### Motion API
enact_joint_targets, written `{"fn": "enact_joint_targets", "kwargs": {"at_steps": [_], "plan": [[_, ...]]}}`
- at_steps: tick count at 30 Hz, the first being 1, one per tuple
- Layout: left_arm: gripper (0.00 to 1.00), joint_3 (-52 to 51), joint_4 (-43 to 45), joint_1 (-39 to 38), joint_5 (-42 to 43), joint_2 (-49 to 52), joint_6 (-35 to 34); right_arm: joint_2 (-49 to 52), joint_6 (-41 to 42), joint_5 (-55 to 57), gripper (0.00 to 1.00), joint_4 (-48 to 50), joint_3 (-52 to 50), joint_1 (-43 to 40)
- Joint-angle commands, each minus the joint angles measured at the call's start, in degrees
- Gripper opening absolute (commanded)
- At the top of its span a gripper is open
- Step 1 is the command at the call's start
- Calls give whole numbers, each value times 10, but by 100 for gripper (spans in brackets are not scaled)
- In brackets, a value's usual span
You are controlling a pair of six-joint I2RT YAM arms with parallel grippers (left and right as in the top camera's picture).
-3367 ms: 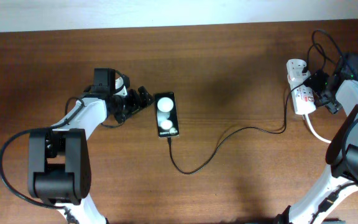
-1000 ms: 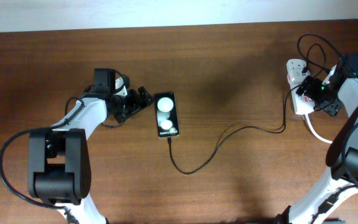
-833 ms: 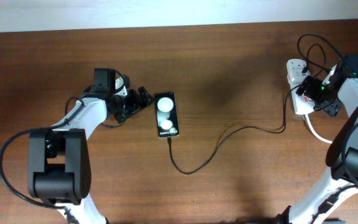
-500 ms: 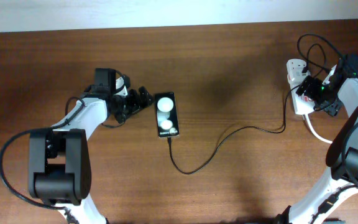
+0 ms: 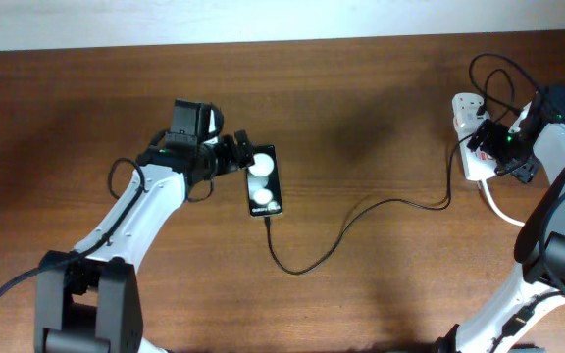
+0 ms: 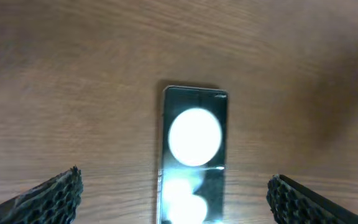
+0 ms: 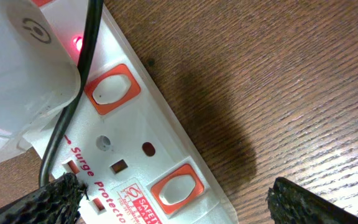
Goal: Plug charger to phone and switch on socket
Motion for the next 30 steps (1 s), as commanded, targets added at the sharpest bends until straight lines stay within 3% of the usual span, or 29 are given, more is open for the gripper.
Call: {"fn": "enact_joint_targets", "kwargs": {"at_steps": [1,3,7,10,16,25,30], "plan": [[99,-3,-22,-5,-74,-13,8,-10,-8,7,99,-2,-9,0],[99,-6,-38,-10,-110,-13,10,-10,-8,7,99,-2,-9,0],[99,-39,-37,-32,-113,-14,94,-10,-8,7,99,-3,-9,0],[99,-97,-13,-38,-113,-32,107,-10,-8,7,99,-2,-9,0],[99,-276,166,-38,-113,-123,108,-10,-8,7,99,-2,-9,0],[99,-400,334,-38,-57,-151,179,-10,-8,7,99,-2,-9,0],[99,-449,351,14,-47,-184,179,-10,-8,7,99,-2,-9,0]]}}
